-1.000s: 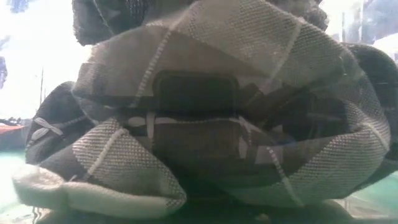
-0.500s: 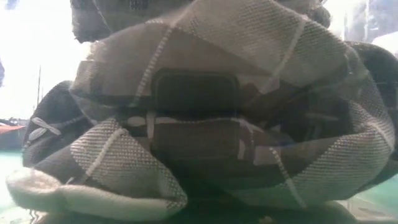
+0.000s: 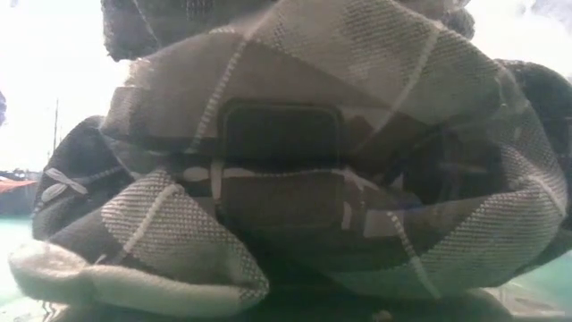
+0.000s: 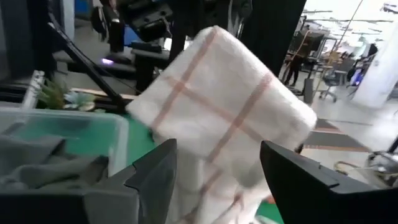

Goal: Sort towels by color in basket
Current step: Put the white and orange towel into the right transparent bin

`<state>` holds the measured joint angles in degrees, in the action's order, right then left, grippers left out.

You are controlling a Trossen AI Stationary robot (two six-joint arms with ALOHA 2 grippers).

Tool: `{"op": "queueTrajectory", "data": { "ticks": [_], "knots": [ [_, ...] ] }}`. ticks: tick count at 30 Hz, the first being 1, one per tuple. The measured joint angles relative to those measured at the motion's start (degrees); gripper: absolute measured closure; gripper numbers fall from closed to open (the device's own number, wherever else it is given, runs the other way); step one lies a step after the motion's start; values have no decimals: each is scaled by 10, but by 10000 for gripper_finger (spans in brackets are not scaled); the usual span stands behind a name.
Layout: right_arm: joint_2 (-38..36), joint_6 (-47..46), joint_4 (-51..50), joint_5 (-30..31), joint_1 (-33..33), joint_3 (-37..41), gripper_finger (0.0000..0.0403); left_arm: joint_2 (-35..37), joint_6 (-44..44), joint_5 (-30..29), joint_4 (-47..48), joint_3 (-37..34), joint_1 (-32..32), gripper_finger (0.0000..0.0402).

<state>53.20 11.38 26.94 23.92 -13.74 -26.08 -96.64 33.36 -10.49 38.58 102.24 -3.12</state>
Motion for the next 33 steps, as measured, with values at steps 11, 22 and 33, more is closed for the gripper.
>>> {"op": "queueTrajectory", "data": {
  "ticks": [11, 22, 33],
  "knots": [
    [97, 99, 3, 31, 12, -108, 121, 0, 1, 8, 5, 0, 0, 399],
    [208, 90, 62, -8, 42, -167, 121, 0, 64, 2, -119, 0, -3, 399],
    [204, 84, 88, -20, 51, -179, 124, 0, 106, 0, -338, 0, -6, 399]
  ]
}}
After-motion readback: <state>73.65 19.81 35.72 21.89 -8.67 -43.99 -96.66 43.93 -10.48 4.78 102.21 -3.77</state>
